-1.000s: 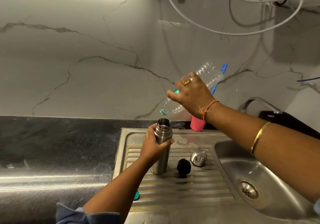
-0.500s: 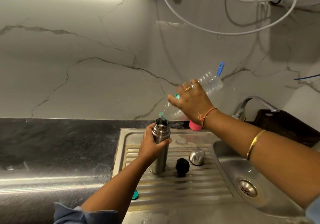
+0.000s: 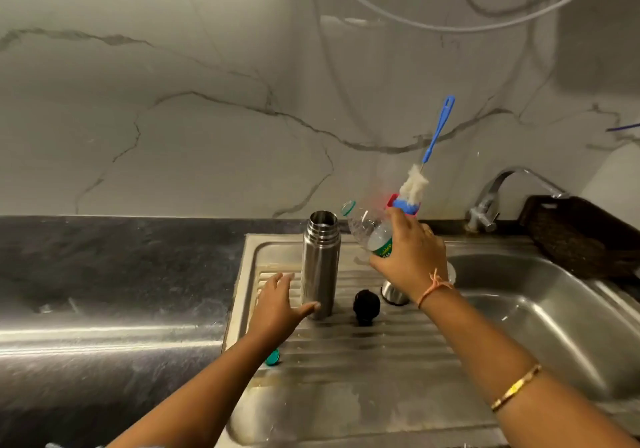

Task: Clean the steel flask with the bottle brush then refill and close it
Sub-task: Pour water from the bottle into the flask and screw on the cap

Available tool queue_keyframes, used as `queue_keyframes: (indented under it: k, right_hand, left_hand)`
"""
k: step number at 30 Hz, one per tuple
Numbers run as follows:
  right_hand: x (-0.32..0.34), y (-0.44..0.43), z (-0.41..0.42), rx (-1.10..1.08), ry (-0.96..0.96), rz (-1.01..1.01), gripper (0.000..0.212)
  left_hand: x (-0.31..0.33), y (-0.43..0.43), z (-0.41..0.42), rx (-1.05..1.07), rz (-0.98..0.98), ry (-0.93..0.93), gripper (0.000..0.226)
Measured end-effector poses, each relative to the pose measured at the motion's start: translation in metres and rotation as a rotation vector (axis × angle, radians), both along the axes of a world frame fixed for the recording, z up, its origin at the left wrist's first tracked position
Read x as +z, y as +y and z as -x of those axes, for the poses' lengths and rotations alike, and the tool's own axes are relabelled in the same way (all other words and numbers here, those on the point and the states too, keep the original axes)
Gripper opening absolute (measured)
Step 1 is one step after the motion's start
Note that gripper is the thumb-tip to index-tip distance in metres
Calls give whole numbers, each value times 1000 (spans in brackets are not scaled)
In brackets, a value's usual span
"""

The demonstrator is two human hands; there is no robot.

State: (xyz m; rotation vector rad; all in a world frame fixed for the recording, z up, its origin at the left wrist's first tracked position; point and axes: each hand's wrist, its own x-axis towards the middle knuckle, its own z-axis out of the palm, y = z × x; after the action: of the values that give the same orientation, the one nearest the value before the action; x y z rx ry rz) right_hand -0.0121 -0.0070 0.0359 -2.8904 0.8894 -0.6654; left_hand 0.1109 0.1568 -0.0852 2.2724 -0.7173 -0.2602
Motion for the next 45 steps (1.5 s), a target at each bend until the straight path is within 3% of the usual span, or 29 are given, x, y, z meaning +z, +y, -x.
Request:
queue_keyframes:
  k: [3,7,15,17,18,21,24,26,31,38,45]
  right_hand:
    - [-34,15,16,36,-113,-94,72]
    - [-66,36,26,67,-136,-231,76]
    - [-93,62,28,132,-108,-380,73]
    - [-94,68,27,169,-104,-435,72]
    - [-95,71,27,194,-102,-466,71]
    - [-98,80,24,243,-64,-530,73]
    - [-99,86,19,254,3,-540,72]
    - [-97,89,13,257,20,-502,71]
    - [-90,92,6,272,60,-432,72]
    - [-83,102,0,226,103,-363,75]
    - [-79,108,-10,311,-19,-526,68]
  left_hand:
    - [-27,28,0,-73,-209,-95,52]
    - [-42,50,3,-156,-394,-135,46]
    - [-56,60,18,-163,-307,-145,33]
    - [-49,58,18,-58,-162,-15,34]
    - [-40,56,18,44,0,118,32]
    - [6,46,21,291,679,729,17]
    - [47,43,26,288,1008,896,13]
    - [60,43,30,255,1070,886,12]
    - [61,45,37,223,962,758,29]
    - [60,54,30,165,1027,737,23]
    - [57,63,17,63,1061,850,19]
